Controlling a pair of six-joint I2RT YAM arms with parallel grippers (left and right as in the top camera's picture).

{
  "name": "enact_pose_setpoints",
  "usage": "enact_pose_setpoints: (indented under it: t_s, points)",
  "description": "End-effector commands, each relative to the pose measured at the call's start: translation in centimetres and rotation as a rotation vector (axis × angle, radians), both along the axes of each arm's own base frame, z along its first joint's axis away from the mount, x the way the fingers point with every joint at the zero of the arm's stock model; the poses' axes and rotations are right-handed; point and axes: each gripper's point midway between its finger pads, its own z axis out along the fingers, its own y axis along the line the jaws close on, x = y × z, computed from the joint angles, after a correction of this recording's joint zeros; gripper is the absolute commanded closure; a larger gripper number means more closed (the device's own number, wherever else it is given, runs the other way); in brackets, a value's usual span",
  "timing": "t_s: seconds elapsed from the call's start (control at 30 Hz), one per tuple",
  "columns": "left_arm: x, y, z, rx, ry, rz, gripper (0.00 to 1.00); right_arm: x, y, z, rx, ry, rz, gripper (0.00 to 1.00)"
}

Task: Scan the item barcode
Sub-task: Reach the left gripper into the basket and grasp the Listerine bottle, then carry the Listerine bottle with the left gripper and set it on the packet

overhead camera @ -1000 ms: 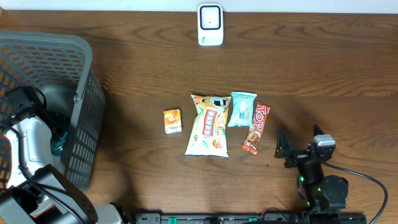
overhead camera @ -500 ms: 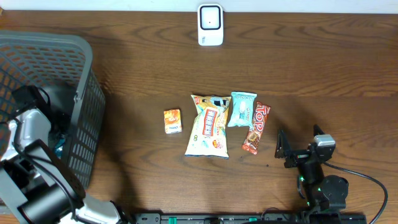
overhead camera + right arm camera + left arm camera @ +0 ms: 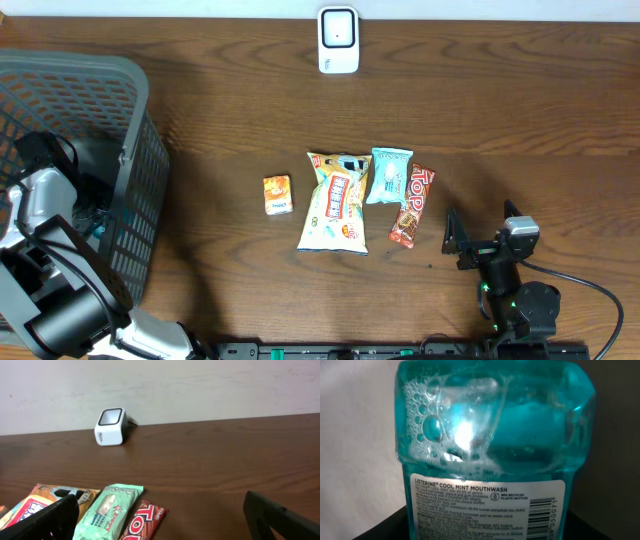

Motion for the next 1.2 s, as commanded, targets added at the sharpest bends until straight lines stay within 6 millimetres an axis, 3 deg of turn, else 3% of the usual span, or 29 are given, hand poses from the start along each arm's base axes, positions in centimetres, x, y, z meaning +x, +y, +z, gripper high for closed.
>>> enact_pose_setpoints:
  t_s: [0.0,0.33,0.67,0.77,0.9,1.03,1.17]
  points:
    - [-2.6,-2.6,-2.4,-0.109,0.105,-0.029,0.44,0.0,0.1,-0.1,0.007,0.004,0.001,0.01]
    - [-0.5,-1.2,7.0,0.058,-0.132,-0.033,0.44,0.0,0.1,-0.1,0.007,0.004,0.001,0.01]
    - [0.4,-2.1,15.7,0.171,-0.415,-0.046,0.44,0.0,0.1,-0.1,0.007,0.004,0.001,0.01]
    - [1.4,-4.0,19.5,0.150,-0.590,-0.095,0.44,0.0,0.1,-0.1,0.007,0.005,0.001,0.01]
    - [2.2,-7.0,26.8,0.148,-0.888,-0.181,0.44,0.0,0.1,-0.1,0.007,0.004,0.001,0.01]
    - [1.7,-11.0,34.3,0.111,-1.184,-0.275,0.44,0.0,0.1,-0.1,0.007,0.004,0.001,0.01]
    - [1.0,-15.2,38.4,0.057,-1.342,-0.368,0.44,0.0,0.1,-0.1,0.007,0.005,0.001,0.01]
